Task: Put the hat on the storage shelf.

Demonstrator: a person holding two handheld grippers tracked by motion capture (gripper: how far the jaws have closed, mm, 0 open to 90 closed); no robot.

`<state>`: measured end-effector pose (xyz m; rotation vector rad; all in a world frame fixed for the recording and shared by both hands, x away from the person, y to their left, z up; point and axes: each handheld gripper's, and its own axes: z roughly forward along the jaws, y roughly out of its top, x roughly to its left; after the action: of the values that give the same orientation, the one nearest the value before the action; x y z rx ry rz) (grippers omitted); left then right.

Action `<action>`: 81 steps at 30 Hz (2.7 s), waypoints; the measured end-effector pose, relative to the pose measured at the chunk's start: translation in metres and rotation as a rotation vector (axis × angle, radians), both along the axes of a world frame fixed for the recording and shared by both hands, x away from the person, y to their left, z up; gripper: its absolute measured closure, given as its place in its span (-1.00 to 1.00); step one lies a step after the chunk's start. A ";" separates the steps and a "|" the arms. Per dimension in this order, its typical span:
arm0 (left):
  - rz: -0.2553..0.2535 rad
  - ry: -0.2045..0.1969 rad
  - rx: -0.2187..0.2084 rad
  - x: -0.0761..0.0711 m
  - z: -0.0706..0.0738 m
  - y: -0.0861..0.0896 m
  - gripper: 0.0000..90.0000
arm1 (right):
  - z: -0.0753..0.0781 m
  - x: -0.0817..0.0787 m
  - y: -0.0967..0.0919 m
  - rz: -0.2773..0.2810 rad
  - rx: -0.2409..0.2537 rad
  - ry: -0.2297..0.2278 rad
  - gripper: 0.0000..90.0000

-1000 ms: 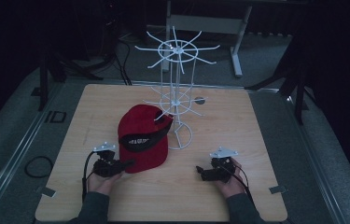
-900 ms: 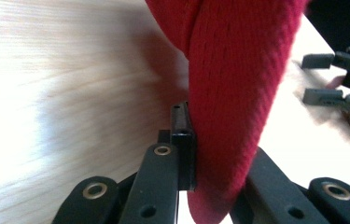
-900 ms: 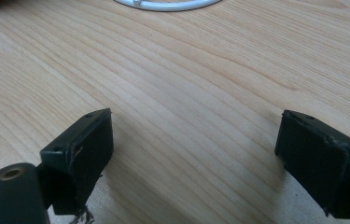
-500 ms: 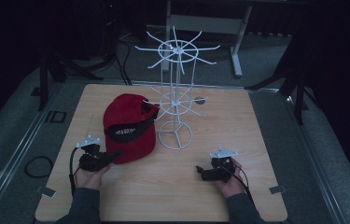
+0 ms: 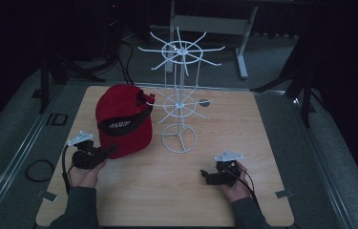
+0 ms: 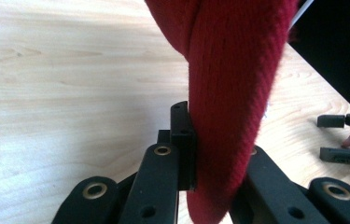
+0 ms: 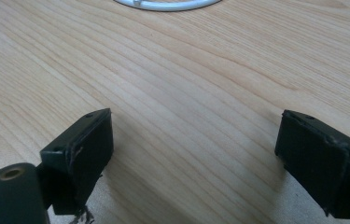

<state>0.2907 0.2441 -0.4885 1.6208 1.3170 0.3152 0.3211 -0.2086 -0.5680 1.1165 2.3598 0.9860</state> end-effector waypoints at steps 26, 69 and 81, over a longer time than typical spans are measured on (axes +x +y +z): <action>0.063 -0.108 0.005 0.007 0.044 0.008 0.91 | 0.000 0.000 0.000 -0.004 0.006 0.004 -0.75; 0.109 -0.240 0.010 0.014 0.093 0.002 0.91 | 0.000 0.000 0.000 -0.001 0.003 0.002 -0.75; 0.117 -0.258 0.011 0.015 0.100 0.002 0.91 | 0.000 0.000 0.000 -0.001 0.003 0.002 -0.75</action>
<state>0.3061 0.2463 -0.3884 1.4595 1.2149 0.5833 0.3210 -0.2084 -0.5678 1.1194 2.3599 0.9888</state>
